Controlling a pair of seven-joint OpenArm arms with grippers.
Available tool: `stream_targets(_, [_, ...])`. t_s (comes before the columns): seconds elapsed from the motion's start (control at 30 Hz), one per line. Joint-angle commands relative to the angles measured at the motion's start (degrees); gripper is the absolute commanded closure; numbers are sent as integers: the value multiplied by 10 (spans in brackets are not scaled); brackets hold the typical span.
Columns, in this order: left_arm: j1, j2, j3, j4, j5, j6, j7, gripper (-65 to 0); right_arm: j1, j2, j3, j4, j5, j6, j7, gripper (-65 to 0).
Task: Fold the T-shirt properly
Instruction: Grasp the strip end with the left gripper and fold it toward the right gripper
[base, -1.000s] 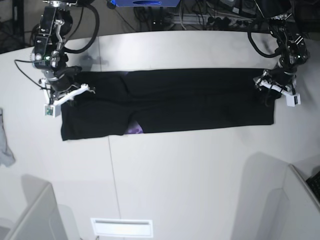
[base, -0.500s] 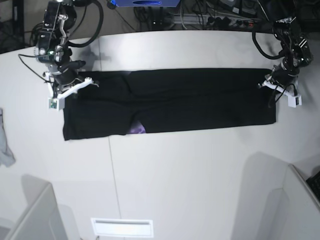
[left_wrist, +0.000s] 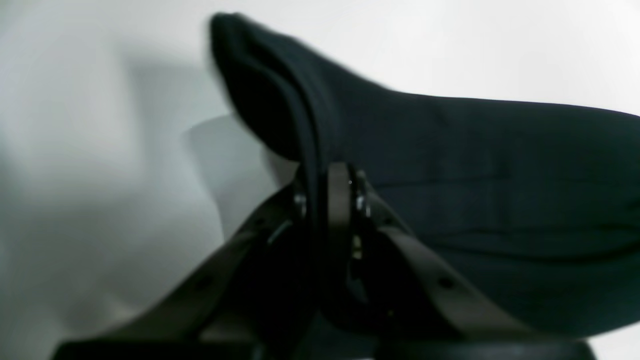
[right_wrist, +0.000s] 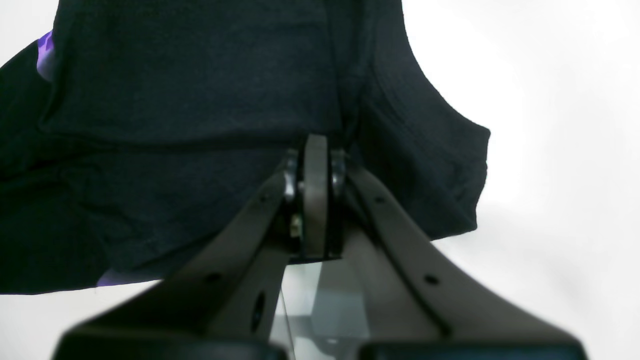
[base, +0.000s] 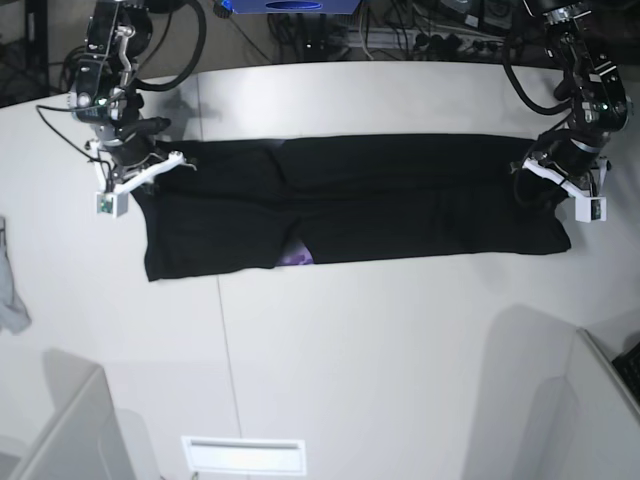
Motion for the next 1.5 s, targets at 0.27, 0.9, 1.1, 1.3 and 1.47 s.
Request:
stream_targets(0.27, [16,7,124,64,-6,30,-11,0,6,4,2,12,5,3,12,0])
stream_targets(0.9, [-48,59,355,57,-7,148,-11,0,5,5,5,9,5,3,12,0])
stream_targets(1.1, [-56,60,385,56,-7,151,-12,0,4,5,5,9,5,3,12,0])
stream_targets(1.3, [-65,72,398,41,-7,151,-12,0,5,5,4,9,5,3,12,0])
stream_targets(1.47, [-79,91,404,14,-7,151,-12,0,5,5,5,9,5,3,12,0])
